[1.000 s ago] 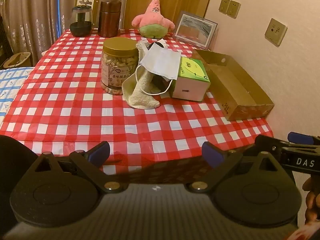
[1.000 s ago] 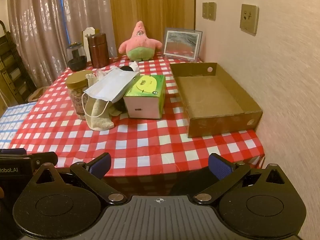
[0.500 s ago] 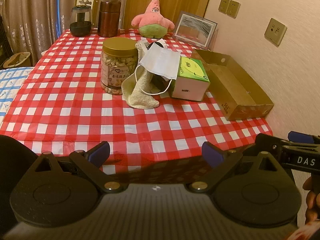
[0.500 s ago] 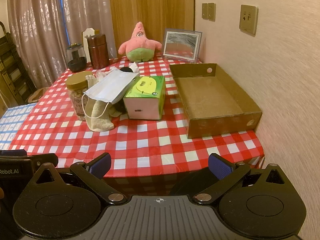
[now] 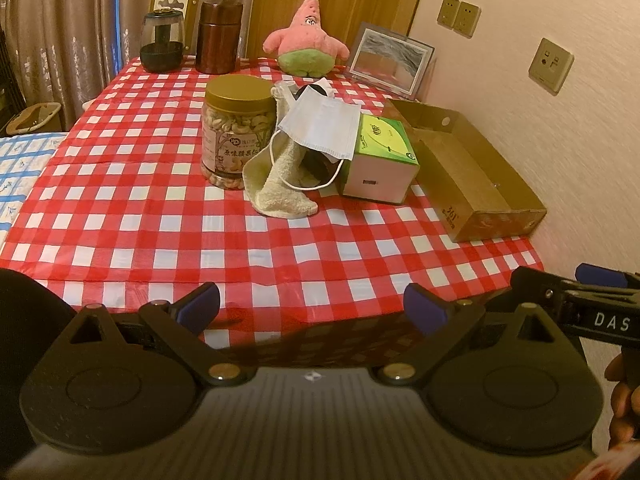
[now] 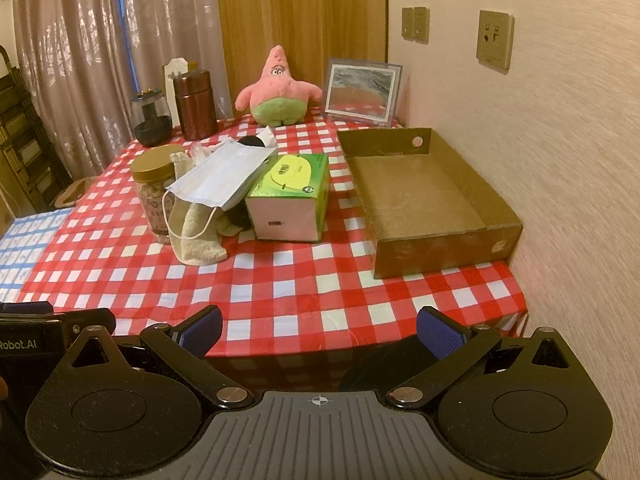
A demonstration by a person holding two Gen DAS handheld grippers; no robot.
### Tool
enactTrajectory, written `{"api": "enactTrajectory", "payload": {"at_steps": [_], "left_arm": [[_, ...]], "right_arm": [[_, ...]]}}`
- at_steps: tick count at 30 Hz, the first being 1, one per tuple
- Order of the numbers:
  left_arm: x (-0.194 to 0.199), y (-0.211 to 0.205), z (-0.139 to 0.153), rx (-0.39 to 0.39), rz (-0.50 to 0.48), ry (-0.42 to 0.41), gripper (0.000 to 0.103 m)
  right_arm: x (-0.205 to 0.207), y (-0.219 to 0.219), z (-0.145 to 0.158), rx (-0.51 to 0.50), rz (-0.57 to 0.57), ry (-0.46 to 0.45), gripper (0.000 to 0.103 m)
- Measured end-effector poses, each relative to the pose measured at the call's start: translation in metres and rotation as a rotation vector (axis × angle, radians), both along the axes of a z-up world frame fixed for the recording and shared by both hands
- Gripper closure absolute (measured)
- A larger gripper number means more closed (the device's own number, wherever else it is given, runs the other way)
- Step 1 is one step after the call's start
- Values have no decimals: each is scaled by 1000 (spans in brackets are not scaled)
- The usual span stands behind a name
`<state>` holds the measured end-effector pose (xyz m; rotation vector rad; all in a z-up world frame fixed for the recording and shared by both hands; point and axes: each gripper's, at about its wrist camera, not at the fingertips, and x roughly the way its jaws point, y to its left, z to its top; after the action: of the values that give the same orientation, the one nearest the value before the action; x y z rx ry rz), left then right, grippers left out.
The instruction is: Organize soft objects
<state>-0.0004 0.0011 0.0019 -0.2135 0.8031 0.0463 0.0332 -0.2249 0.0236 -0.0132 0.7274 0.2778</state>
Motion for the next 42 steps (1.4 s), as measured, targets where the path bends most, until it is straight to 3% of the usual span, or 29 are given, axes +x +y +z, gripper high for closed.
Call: {"api": "enactTrajectory", "payload": {"at_steps": [42], "left_arm": [[0, 3, 1, -8, 1, 0, 5]], "right_arm": [[2, -2, 3, 1, -2, -5, 0]]}}
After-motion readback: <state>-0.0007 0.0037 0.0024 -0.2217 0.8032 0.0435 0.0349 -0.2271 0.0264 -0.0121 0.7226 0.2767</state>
